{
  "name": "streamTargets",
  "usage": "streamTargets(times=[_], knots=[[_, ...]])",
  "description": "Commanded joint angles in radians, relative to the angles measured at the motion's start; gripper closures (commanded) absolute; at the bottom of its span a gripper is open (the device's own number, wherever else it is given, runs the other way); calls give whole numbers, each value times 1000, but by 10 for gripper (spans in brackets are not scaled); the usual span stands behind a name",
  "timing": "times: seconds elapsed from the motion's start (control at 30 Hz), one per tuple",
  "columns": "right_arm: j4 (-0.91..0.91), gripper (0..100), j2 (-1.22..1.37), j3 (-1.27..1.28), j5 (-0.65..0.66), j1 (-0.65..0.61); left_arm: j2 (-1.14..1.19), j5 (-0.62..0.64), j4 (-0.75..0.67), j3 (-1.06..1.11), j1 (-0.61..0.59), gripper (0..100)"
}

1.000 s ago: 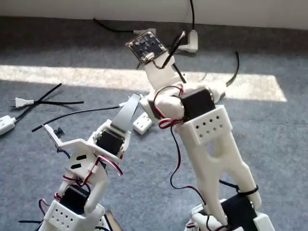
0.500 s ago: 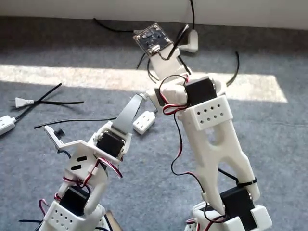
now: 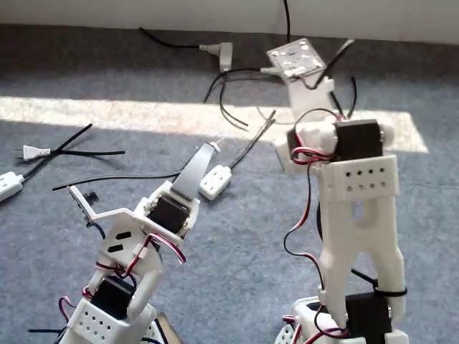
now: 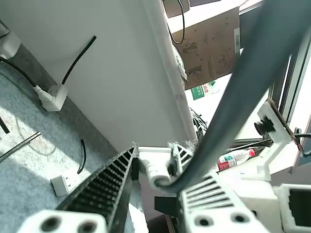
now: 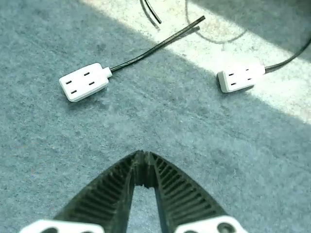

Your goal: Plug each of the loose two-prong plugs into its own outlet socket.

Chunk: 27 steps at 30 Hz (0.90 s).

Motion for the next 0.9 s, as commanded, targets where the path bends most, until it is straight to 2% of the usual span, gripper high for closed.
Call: streamTargets(times=[0.0, 0.07, 0.17, 0.3, 0.43, 0.5, 0.67, 0.87], knots=[[48, 992, -91, 25, -101, 133, 7, -8, -12, -54, -71, 992], [27, 992, -113, 134, -161, 188, 35, -8, -11, -79, -91, 992], [-61, 992, -122, 364, -212, 206, 196, -15, -9, -177, -136, 992], [-280, 992, -127, 682, -253, 194, 599, -118, 21, -398, -182, 992], [-495, 992, -127, 903, -299, 185, 1024, -247, 169, -674, -183, 992], [-610, 992, -127, 990, -350, 176, 1171, -353, 253, -792, -183, 992], [-924, 992, -127, 1204, -414, 130, 1322, -784, 499, -1000, -179, 993], [-1150, 992, -127, 1333, -414, 68, 1333, -1054, 700, -1118, -174, 993]])
